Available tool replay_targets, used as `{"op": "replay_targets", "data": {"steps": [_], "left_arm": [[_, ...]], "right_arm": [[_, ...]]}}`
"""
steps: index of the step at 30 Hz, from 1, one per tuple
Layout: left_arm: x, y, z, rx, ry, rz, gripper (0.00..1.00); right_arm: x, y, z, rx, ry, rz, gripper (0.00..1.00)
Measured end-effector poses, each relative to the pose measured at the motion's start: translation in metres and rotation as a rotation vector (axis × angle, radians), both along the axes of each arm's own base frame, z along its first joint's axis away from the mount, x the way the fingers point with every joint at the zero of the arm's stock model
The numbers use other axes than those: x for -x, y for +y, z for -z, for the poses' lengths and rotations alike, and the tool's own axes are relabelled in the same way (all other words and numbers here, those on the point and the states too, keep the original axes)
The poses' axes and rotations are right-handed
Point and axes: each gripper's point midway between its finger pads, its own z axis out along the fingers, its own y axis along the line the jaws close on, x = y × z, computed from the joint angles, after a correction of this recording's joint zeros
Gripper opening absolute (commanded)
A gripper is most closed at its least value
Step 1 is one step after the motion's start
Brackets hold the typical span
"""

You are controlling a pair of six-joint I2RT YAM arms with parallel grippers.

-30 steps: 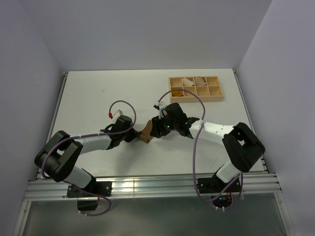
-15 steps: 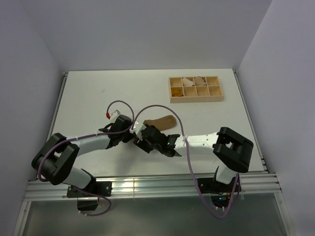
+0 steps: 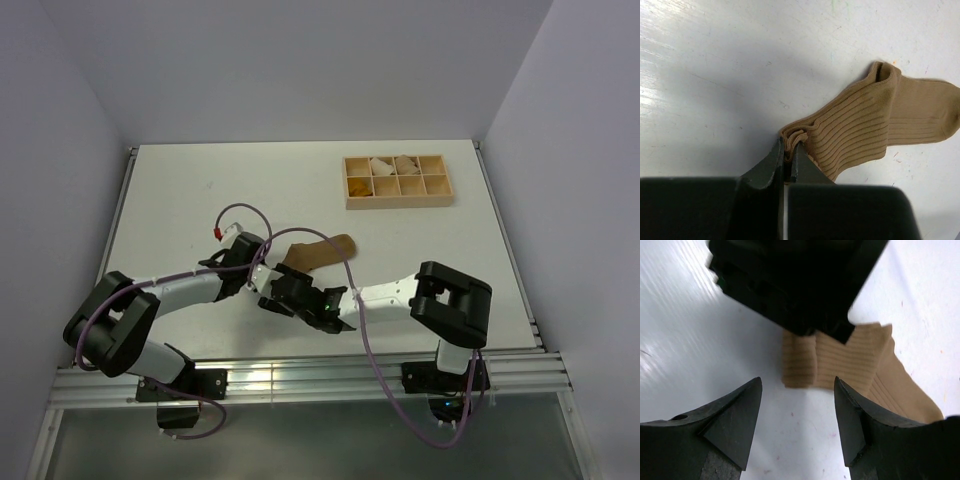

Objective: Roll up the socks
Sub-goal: Roll the sock at the center of the board.

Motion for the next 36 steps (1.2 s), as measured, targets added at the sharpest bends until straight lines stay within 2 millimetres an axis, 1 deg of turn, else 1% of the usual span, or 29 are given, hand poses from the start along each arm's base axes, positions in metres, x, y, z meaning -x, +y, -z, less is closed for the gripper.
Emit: {"op": "replay_targets", "data": {"steps": [4,8,12,17,20,23,24,25,27,28,30,31,35,36], "left_arm": [[0.0,0.0,0.0,-0.001,-0.001,0.003,0.0],[0.0,-0.001,0.0,-0.007,-0.002,0.017,0.0],[0.0,-0.002,0.0,-0.008,0.001,0.022,0.0],[0.0,-0.003,0.0,-0.006,0.003,0.03,0.0],[0.0,-0.003,0.0,-0.005,0.005,0.036,0.0],[0.0,-0.003,0.0,-0.002,0.008,0.04,0.0],[0.0,-0.003,0.0,0.0,0.009,0.04,0.0],[0.001,-0.003,0.0,0.004,0.012,0.042,0.0],[0.0,-0.003,0.0,0.008,0.014,0.042,0.0],[0.0,-0.003,0.0,0.01,0.015,0.042,0.0],[0.0,-0.003,0.0,0.013,0.016,0.043,0.02],[0.0,-0.003,0.0,0.014,0.017,0.042,0.04],[0.0,-0.002,0.0,0.03,0.013,0.032,0.18],[0.0,-0.001,0.0,0.036,0.009,0.027,0.27]], "right_arm": [[0.001,0.01,-0.005,-0.056,-0.014,-0.03,0.66],[0.003,0.011,0.0,-0.07,-0.02,-0.049,0.66],[0.001,0.016,0.008,-0.068,-0.031,-0.056,0.65],[-0.002,0.016,0.025,-0.038,-0.039,-0.053,0.61],[-0.006,0.015,0.026,-0.035,-0.06,-0.04,0.57],[-0.008,0.015,0.028,-0.027,-0.07,-0.03,0.48],[-0.009,0.015,0.029,-0.023,-0.073,-0.025,0.44],[-0.01,0.015,0.029,-0.022,-0.075,-0.022,0.35],[-0.011,0.014,0.031,-0.011,-0.076,-0.017,0.25],[-0.011,0.014,0.032,-0.01,-0.076,-0.014,0.17],[-0.011,0.014,0.032,-0.009,-0.074,-0.012,0.09],[-0.01,0.014,0.032,-0.009,-0.073,-0.012,0.01],[-0.01,0.014,0.032,-0.004,-0.066,-0.013,0.0],[-0.011,0.014,0.032,-0.008,-0.058,-0.013,0.0]]}}
